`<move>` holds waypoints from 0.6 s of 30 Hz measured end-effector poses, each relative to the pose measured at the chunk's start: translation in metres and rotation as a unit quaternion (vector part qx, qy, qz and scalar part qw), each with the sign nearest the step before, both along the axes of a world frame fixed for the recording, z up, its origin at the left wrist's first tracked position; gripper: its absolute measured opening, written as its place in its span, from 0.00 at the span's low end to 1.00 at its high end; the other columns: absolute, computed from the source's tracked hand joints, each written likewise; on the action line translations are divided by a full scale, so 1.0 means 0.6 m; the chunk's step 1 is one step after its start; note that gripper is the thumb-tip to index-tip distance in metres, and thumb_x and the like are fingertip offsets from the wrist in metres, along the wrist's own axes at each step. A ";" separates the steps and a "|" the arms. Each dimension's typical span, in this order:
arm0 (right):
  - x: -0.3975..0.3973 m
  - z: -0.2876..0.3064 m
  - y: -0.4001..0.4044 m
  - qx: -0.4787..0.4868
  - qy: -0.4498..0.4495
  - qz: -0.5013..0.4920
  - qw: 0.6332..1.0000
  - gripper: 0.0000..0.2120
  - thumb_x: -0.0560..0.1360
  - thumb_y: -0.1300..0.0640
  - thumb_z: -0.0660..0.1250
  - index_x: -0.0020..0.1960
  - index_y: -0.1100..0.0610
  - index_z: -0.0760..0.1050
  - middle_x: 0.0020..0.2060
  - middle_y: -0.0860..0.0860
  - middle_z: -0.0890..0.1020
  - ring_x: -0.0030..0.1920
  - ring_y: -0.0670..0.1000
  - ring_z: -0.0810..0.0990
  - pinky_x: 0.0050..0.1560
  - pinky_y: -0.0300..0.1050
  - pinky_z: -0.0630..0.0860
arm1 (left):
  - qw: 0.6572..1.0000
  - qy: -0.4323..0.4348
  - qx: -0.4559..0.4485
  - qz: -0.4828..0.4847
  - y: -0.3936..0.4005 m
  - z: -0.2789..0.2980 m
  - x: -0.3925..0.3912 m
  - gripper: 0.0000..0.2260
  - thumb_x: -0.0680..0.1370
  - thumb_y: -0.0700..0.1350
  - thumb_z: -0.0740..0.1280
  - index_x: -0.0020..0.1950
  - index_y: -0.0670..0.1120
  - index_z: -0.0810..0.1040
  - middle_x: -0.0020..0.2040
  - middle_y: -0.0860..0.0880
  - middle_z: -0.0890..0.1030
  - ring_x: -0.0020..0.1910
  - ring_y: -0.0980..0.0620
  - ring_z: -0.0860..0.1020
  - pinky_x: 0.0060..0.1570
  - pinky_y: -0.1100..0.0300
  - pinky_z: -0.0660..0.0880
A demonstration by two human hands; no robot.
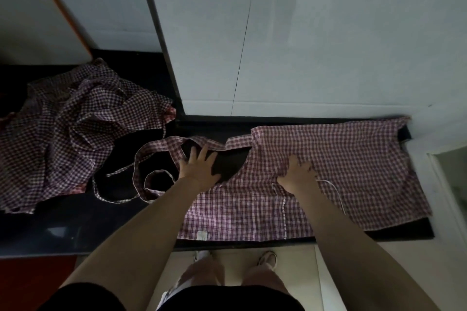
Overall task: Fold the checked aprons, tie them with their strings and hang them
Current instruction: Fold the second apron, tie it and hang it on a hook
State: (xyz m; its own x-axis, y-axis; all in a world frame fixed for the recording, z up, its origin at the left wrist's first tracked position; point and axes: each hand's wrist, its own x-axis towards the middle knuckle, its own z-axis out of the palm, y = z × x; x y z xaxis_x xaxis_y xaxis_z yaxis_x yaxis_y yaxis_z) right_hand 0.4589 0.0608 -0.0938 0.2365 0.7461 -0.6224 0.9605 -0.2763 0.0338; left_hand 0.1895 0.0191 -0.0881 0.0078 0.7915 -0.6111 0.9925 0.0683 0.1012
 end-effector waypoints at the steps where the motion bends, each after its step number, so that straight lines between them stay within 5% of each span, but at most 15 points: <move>1: 0.002 0.001 0.000 -0.003 0.002 -0.001 1.000 0.41 0.76 0.39 0.67 0.78 0.47 0.45 0.77 0.65 0.47 0.75 0.71 0.53 0.72 0.66 0.63 | 1.000 0.023 -0.005 0.002 -0.007 -0.004 -0.011 0.35 0.80 0.64 0.57 0.80 0.57 0.43 0.80 0.49 0.37 0.79 0.39 0.41 0.72 0.36 0.55; 6: 0.000 0.003 -0.002 -0.006 0.011 -0.017 1.000 0.42 0.77 0.41 0.66 0.79 0.46 0.43 0.78 0.64 0.43 0.76 0.70 0.49 0.72 0.66 0.61 | 0.992 0.101 -0.027 0.077 -0.012 0.002 -0.067 0.41 0.78 0.65 0.59 0.80 0.51 0.39 0.80 0.48 0.37 0.79 0.38 0.46 0.72 0.37 0.56; 10: -0.004 0.011 -0.001 -0.005 0.004 -0.019 1.000 0.41 0.77 0.42 0.66 0.79 0.50 0.45 0.77 0.65 0.47 0.76 0.70 0.52 0.72 0.65 0.62 | 0.976 0.137 0.035 0.168 0.003 0.034 -0.071 0.30 0.79 0.53 0.61 0.77 0.40 0.60 0.76 0.40 0.60 0.73 0.40 0.62 0.68 0.46 0.66; 13: -0.024 0.021 0.001 0.060 -0.004 0.009 0.998 0.37 0.77 0.46 0.68 0.78 0.55 0.54 0.75 0.63 0.57 0.74 0.65 0.59 0.71 0.62 0.65 | 0.980 0.032 0.154 0.122 0.009 0.063 -0.027 0.16 0.79 0.50 0.60 0.62 0.42 0.75 0.62 0.43 0.74 0.60 0.43 0.73 0.60 0.49 0.73; 18: -0.067 0.042 0.013 0.201 0.051 0.106 0.973 0.25 0.76 0.56 0.69 0.69 0.59 0.66 0.66 0.57 0.70 0.67 0.58 0.69 0.66 0.55 0.71 | 0.963 -0.223 -0.061 0.141 0.001 0.063 0.054 0.23 0.79 0.60 0.64 0.52 0.40 0.82 0.53 0.43 0.82 0.51 0.46 0.79 0.56 0.52 0.77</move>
